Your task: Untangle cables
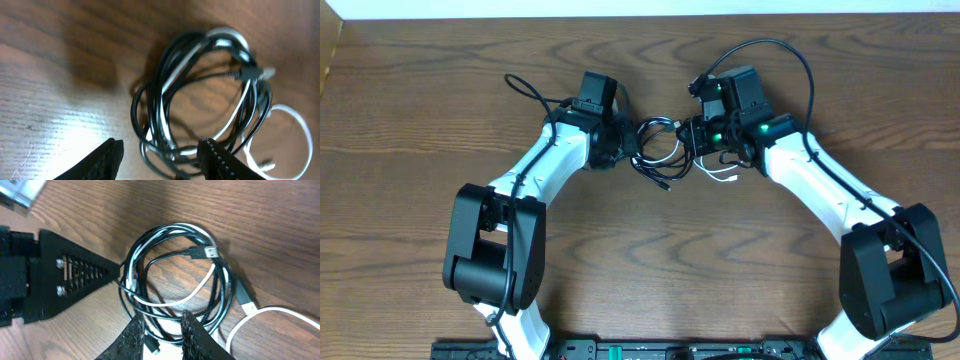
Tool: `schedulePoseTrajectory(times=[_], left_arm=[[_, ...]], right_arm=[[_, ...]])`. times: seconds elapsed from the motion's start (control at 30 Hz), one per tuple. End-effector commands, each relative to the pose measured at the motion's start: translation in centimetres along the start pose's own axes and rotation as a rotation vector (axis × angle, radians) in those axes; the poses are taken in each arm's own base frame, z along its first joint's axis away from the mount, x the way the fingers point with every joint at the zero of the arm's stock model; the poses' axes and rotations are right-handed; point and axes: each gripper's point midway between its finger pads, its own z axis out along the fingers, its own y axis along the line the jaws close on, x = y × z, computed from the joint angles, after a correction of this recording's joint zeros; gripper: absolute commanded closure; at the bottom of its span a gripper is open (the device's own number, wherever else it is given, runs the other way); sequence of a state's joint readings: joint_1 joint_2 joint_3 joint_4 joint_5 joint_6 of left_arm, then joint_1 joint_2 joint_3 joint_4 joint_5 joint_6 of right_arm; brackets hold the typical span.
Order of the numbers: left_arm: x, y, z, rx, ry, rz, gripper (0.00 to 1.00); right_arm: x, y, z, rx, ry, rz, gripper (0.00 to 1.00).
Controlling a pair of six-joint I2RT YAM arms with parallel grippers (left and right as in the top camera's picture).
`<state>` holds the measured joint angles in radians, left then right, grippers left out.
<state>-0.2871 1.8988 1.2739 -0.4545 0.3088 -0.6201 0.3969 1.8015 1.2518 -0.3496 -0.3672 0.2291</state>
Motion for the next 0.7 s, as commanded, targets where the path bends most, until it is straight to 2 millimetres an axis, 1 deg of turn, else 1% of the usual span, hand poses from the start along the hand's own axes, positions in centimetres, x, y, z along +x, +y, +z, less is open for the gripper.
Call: schedulePoseTrajectory(times=[0.0,0.17,0.23,0.33,0.47,0.53,0.57,0.63,0.67], left_arm=[[-1.2,0.4,0.9,-0.030,-0.040,-0.129,0.47],[-0.8,0.9,2.4,-0.045,-0.020,-0.254,0.48],[-0.3,0.9,3.0,-0.049,-0.001,-0.259,0.51],[0.4,0.9,3.6,-0.056,0.019,-0.251,0.53],[0.8,0.7,4.1,-0.060,0.026,-0.242,0.59],[0.7,0.9,4.1,-0.073,0.013,-0.239,0.70],[0.5,1.1,4.1,-0.085,0.000,-0.237,0.74],[0.2,1.5,4.1,-0.114,-0.030,-0.230,0.88],[0.2,1.5,4.1,-0.122,-0.037,-0.226,0.92]], right_arm=[[-0.3,-1.1,-0.1,0.016,-0.006,0.002,0.78],[-0.3,-1.5,-0.2,0.022,-0.003,0.010,0.78],[-0.3,-1.5,-0.2,0.022,-0.004,0.010,0.78],[-0.3,-1.5,-0.2,0.022,-0.004,0.010,0.78],[-0.3,-1.5,-0.2,0.022,-0.004,0.010,0.77],[-0.2,-1.5,-0.2,0.023,-0.002,0.011,0.77],[-0.2,-1.5,-0.2,0.023,-0.001,0.011,0.76],[-0.2,-1.5,-0.2,0.023,0.000,0.012,0.76],[-0.1,-1.5,-0.2,0.023,0.002,0.012,0.76]])
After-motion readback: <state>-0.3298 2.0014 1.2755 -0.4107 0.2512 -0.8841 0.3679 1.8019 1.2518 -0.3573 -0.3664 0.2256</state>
